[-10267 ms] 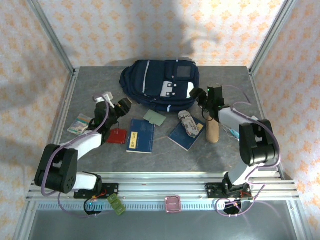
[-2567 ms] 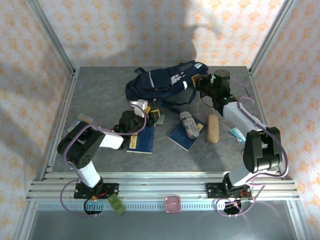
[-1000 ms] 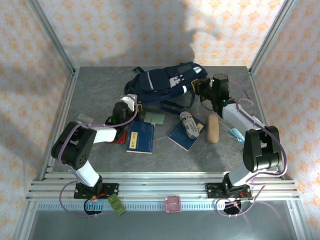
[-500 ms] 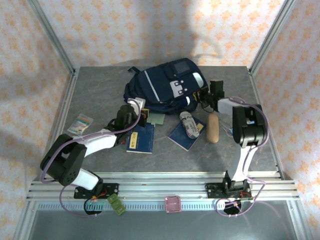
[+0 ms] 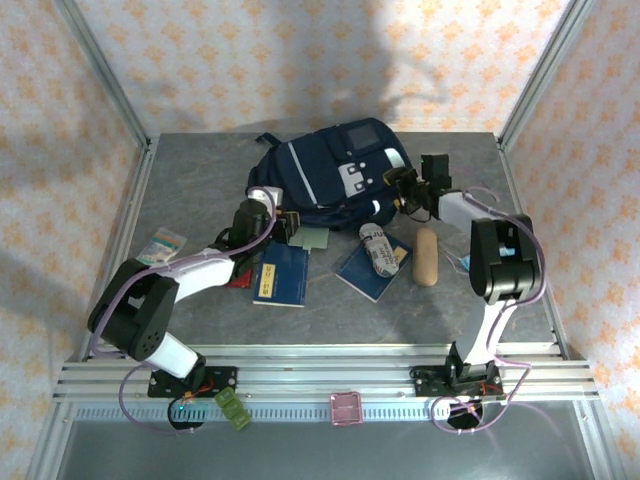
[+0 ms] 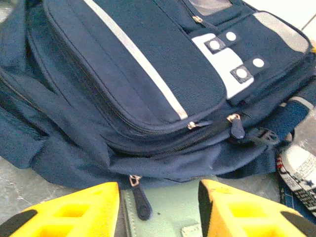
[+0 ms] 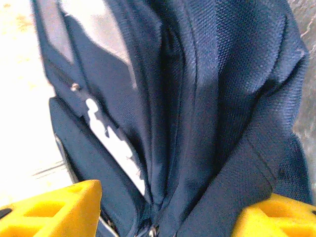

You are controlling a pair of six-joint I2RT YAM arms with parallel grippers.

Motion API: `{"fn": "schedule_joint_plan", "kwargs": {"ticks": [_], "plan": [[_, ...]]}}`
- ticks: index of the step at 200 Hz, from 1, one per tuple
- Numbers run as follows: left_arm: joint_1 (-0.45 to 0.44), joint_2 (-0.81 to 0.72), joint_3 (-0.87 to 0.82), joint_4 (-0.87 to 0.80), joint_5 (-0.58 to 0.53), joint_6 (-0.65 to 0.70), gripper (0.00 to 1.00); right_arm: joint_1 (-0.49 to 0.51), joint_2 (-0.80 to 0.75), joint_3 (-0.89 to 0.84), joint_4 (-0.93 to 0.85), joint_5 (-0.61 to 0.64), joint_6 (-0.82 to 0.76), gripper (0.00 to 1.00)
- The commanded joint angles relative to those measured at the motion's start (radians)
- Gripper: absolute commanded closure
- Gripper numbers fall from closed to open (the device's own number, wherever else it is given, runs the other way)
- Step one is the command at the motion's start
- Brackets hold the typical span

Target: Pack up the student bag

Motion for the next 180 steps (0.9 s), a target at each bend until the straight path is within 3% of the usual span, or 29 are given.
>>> {"fn": "schedule_joint_plan", "kwargs": {"ticks": [1, 36, 46, 73, 77, 81, 122, 137, 165, 180], "plan": [[0.017, -0.004, -0.008, 0.058, 0.041, -0.062, 0.51, 0.024, -0.139, -0.066, 0.030, 0.039, -0.021, 0.36], [0.059, -0.010, -0.033, 0.127, 0.092, -0.150, 0.41, 0.104, -0.234, -0.162, 0.079, 0.014, 0.019, 0.31], [0.082, -0.011, -0.036, 0.148, 0.132, -0.188, 0.27, 0.140, -0.243, -0.187, 0.103, 0.007, 0.039, 0.30], [0.099, -0.035, -0.059, 0.188, 0.147, -0.216, 0.16, 0.229, -0.239, -0.259, 0.184, 0.003, 0.139, 0.28], [0.099, -0.040, -0.060, 0.187, 0.143, -0.218, 0.05, 0.243, -0.233, -0.269, 0.201, 0.005, 0.158, 0.28], [0.099, -0.045, -0.063, 0.189, 0.143, -0.219, 0.01, 0.255, -0.224, -0.278, 0.217, 0.005, 0.176, 0.28], [0.099, -0.095, -0.089, 0.183, 0.082, -0.181, 0.01, 0.337, -0.109, -0.276, 0.322, -0.003, 0.307, 0.28], [0.099, -0.109, -0.088, 0.159, 0.073, -0.143, 0.01, 0.351, -0.064, -0.233, 0.280, 0.011, 0.332, 0.29], [0.099, -0.133, -0.077, 0.121, 0.072, -0.110, 0.11, 0.358, 0.021, -0.172, 0.240, 0.050, 0.400, 0.31], [0.098, -0.141, -0.077, 0.114, 0.065, -0.116, 0.13, 0.360, 0.073, -0.129, 0.219, 0.084, 0.441, 0.37]]}}
